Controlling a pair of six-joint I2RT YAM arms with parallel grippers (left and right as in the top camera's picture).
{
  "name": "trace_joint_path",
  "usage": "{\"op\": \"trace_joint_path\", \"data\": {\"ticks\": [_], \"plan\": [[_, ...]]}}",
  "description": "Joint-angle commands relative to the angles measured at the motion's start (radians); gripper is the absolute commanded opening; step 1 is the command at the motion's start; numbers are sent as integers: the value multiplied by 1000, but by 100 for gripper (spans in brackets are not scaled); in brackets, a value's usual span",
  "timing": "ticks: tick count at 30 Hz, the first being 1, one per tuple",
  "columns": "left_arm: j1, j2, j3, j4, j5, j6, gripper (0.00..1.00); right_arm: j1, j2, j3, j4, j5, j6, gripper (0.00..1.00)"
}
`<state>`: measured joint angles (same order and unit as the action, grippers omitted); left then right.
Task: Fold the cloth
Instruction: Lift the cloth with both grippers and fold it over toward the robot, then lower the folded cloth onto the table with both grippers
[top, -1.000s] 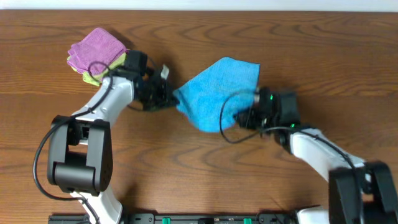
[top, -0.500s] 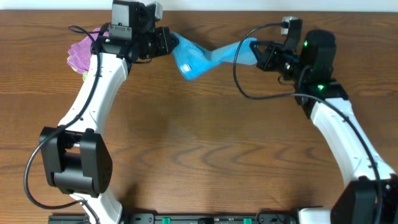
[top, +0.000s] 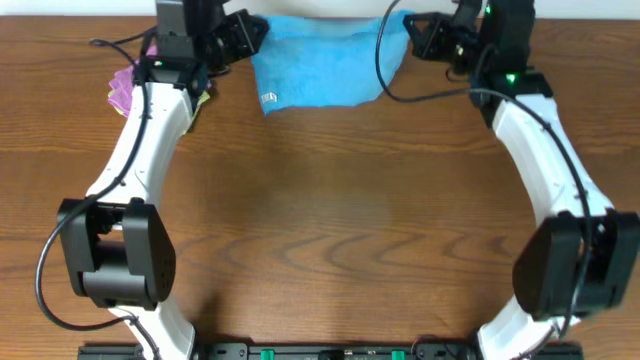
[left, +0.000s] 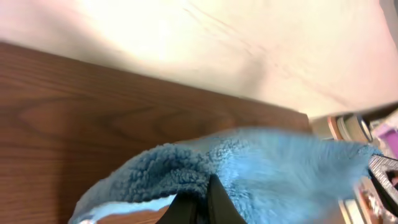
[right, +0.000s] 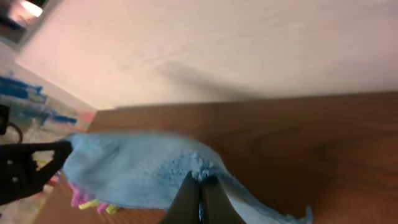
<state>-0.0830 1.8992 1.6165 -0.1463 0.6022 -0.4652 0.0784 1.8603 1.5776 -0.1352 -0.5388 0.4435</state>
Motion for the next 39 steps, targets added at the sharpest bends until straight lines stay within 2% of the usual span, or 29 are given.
{"op": "trace_joint_path", "data": {"ticks": [1,6,14,21,26,32,39], "plan": [[19,12,23,-6,41,-8,6,-9,19,94,-60,8,-62,1],[32,12,23,-123,122,59,6,-8,1,136,-234,8,-143,1],[30,11,23,-415,206,238,6,2,-23,136,-596,19,-296,1],[10,11,23,-657,211,383,5,0,-75,135,-822,93,-399,1],[-43,11,23,-801,210,445,6,-4,-103,135,-982,132,-476,2],[-93,11,22,-870,167,465,6,-13,-105,90,-1063,132,-531,1],[-95,11,-31,-944,101,497,6,-36,-184,-113,-996,131,-530,2]]}}
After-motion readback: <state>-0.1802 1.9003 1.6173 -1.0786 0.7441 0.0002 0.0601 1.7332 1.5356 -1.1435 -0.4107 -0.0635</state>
